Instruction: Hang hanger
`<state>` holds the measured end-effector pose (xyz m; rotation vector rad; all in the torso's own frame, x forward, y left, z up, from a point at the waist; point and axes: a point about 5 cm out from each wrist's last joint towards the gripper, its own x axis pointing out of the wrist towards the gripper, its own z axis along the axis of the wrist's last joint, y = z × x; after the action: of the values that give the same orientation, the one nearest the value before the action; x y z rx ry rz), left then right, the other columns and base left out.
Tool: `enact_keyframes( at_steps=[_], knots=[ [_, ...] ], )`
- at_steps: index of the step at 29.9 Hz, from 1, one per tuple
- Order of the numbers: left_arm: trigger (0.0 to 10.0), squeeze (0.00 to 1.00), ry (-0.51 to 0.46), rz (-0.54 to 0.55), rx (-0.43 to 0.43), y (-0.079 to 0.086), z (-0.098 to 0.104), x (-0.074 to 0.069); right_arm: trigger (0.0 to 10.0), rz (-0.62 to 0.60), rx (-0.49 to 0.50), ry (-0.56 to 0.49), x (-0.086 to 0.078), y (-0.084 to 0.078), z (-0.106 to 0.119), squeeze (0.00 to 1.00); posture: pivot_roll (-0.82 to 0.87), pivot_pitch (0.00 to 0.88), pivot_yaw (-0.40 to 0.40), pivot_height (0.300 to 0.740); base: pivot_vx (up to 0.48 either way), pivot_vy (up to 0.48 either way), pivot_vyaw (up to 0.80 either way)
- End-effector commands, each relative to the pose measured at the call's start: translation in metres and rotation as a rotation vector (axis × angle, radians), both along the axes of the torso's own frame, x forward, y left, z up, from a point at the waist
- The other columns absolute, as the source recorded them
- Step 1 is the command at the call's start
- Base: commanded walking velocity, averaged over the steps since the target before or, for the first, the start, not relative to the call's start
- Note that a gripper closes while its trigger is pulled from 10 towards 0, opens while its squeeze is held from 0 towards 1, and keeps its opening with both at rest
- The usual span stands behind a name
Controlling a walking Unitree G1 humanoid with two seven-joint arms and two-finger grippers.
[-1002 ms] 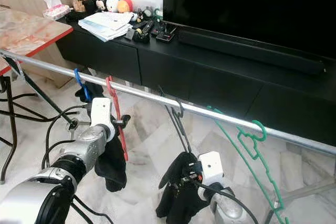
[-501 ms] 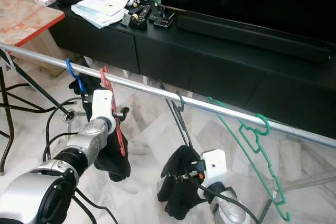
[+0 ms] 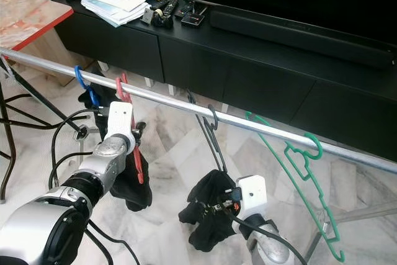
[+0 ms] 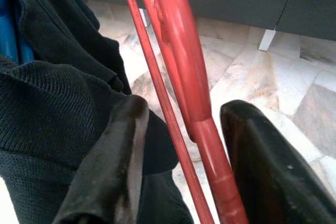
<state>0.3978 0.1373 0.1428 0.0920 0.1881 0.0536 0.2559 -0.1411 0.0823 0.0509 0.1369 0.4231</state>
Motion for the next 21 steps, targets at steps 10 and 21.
enact_keyframes(
  at_steps=[10,21],
  knots=[
    [0.0,0.00,-0.032,-0.041,0.122,-0.003,-0.005,-0.005,10.0,0.008,-0.004,-0.022,0.004,0.002,0.004,0.00,-0.07,0.199,0.029,0.740,0.000,0.000,0.00],
    [0.0,0.00,-0.002,-0.075,0.091,-0.005,-0.024,-0.016,10.0,0.012,-0.037,-0.016,0.013,-0.001,0.001,0.00,-0.07,0.166,0.017,0.740,0.000,0.000,0.00]
  ],
)
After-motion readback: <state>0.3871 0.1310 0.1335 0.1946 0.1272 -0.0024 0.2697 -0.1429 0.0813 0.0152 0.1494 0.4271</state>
